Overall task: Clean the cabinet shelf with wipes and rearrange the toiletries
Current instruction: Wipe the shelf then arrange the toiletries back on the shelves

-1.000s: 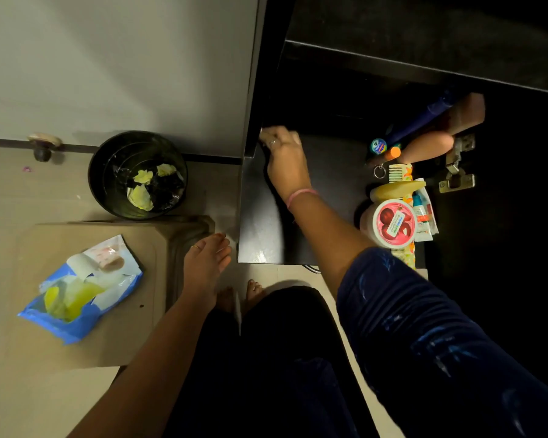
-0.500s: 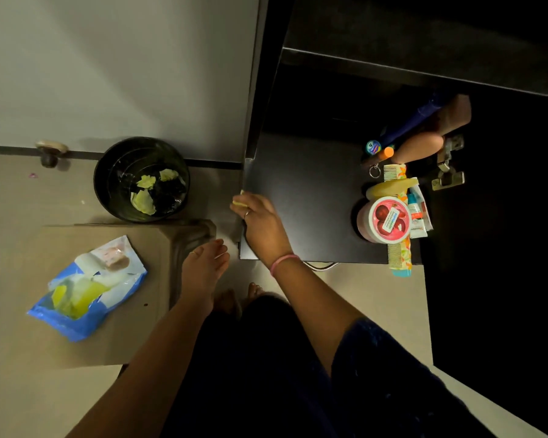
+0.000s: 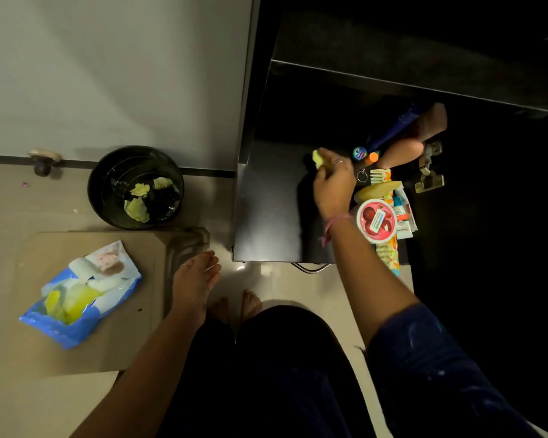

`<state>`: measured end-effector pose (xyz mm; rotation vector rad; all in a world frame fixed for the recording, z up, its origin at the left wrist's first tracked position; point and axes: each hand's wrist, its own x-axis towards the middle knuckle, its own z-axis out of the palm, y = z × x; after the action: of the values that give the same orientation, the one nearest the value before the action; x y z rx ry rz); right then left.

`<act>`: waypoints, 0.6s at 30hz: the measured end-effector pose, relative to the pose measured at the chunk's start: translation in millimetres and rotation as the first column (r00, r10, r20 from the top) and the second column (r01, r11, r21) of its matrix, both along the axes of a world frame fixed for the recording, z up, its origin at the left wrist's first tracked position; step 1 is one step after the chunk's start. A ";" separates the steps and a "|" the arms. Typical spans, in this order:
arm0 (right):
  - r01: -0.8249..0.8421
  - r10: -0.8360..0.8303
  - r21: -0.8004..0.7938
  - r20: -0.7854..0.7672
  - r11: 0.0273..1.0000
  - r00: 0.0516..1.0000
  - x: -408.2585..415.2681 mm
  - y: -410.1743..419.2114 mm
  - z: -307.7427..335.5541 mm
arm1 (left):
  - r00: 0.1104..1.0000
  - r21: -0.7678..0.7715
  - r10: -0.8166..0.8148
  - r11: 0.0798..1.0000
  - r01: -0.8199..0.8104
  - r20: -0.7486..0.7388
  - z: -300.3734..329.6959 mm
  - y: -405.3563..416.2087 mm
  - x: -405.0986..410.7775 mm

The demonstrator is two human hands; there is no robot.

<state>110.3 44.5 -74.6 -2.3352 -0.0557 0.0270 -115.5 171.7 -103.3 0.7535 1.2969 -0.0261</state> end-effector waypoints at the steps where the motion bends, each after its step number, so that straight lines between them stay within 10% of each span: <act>1: 0.042 -0.043 -0.042 -0.017 0.998 0.999 14.2 -3.2 -4.4 | 1.000 0.000 0.000 1.000 0.000 0.002 -0.1 -0.9 0.5; 8: 0.027 -0.052 -0.272 -0.084 0.962 0.995 31.3 0.2 -29.3 | 1.000 -0.006 0.007 1.000 -0.008 -0.025 -4.2 4.5 -1.2; 18: -0.493 0.503 -0.244 -0.024 0.835 0.864 -63.9 55.5 -37.1 | 0.999 -0.029 0.027 0.999 -0.028 -0.032 2.7 1.1 5.4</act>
<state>46.4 99.9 -111.7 -2.4999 -0.7225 0.2595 -110.1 172.8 -100.6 0.7121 1.3340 -0.0352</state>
